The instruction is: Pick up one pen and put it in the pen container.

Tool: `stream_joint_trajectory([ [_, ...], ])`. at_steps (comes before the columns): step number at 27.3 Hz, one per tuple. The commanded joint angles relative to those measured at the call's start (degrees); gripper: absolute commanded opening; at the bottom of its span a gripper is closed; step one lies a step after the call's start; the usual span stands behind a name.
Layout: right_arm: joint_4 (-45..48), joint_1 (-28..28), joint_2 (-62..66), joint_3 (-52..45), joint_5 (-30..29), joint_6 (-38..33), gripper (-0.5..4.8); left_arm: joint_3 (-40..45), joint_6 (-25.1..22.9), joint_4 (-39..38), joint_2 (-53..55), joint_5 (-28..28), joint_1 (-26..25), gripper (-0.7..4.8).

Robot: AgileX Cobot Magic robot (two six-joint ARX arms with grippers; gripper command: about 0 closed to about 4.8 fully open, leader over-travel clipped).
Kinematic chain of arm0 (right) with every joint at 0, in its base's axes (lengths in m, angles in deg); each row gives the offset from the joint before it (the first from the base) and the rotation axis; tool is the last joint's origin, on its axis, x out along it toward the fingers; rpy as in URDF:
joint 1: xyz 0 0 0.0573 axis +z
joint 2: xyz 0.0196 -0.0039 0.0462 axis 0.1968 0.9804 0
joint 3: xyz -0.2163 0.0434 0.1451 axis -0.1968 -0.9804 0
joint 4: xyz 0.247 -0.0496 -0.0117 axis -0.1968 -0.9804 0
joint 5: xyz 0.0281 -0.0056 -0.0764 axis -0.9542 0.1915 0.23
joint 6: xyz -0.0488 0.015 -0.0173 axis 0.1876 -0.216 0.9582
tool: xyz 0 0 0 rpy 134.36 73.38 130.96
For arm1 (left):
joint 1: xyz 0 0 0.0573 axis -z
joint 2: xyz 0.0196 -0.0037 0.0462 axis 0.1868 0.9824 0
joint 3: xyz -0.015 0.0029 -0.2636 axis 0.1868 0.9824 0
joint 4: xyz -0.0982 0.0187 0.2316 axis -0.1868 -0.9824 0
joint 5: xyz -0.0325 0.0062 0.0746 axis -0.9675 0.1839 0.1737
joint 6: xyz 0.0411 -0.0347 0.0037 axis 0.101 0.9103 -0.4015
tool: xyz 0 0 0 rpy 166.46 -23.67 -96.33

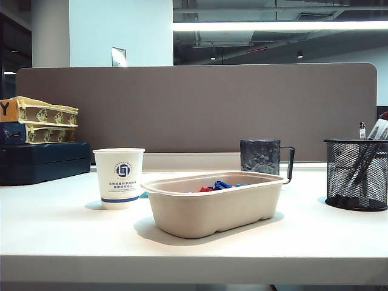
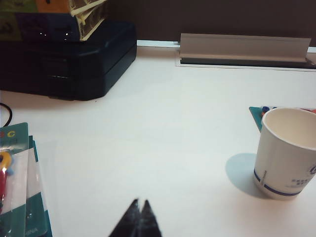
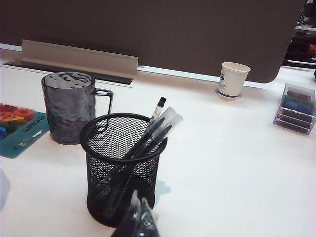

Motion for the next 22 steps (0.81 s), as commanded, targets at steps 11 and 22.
stream_joint_trajectory([
  [11, -0.07, 0.09, -0.37, -0.28, 4.96, -1.64, -0.01, -0.31, -0.17, 4.63, -0.07, -3.78, 0.00, -0.06],
  [22, -1.05, 0.07, -0.37, -0.28, 4.98, -1.64, -0.01, -0.26, 0.00, 4.66, -0.07, -8.02, 0.02, -0.05],
])
